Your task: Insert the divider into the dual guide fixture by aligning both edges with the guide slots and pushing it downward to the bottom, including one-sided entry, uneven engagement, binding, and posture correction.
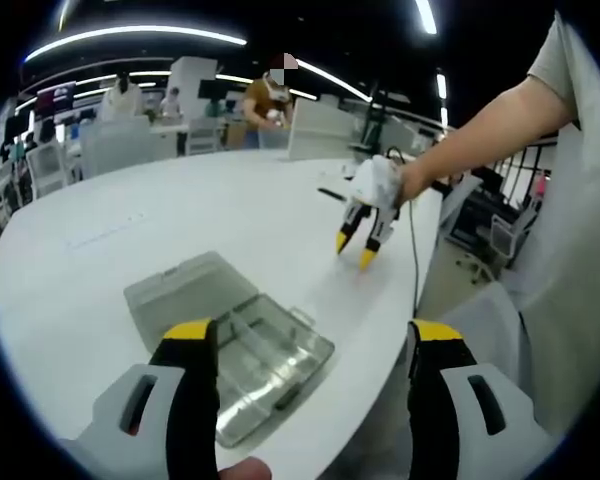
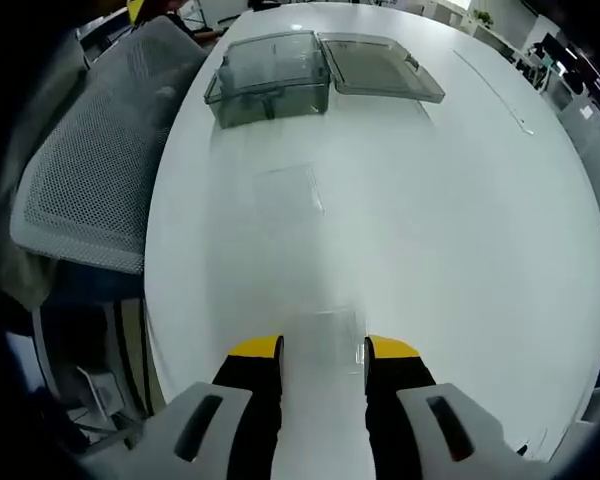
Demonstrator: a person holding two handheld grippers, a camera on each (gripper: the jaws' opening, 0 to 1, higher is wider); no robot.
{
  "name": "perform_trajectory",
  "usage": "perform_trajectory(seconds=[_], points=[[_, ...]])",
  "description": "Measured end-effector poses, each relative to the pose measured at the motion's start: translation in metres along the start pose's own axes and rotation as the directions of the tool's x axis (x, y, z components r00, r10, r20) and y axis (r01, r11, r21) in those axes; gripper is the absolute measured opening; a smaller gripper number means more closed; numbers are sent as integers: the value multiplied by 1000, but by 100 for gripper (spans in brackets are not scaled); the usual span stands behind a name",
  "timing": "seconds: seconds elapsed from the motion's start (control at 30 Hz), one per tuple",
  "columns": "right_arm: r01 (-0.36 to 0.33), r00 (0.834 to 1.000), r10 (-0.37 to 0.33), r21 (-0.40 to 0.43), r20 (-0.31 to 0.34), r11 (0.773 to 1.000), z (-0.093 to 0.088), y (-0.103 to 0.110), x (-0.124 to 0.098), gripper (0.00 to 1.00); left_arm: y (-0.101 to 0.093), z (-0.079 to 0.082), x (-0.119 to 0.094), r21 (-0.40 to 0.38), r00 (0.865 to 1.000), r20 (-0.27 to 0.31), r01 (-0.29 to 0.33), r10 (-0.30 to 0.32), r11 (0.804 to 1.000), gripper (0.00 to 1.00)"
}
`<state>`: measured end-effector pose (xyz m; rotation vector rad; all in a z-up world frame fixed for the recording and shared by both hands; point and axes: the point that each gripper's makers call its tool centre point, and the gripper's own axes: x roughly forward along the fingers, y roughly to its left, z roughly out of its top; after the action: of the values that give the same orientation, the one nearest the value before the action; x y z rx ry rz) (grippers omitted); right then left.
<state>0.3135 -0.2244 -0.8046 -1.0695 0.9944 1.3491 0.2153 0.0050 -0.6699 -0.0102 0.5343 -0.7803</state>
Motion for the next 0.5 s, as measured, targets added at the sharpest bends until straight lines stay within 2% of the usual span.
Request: perform_trajectory(seconds=[0.5], points=[[15, 1000, -14, -49, 21, 999, 27, 16, -9, 27, -5, 5, 6, -10, 1000, 10, 21, -21, 1000, 73]])
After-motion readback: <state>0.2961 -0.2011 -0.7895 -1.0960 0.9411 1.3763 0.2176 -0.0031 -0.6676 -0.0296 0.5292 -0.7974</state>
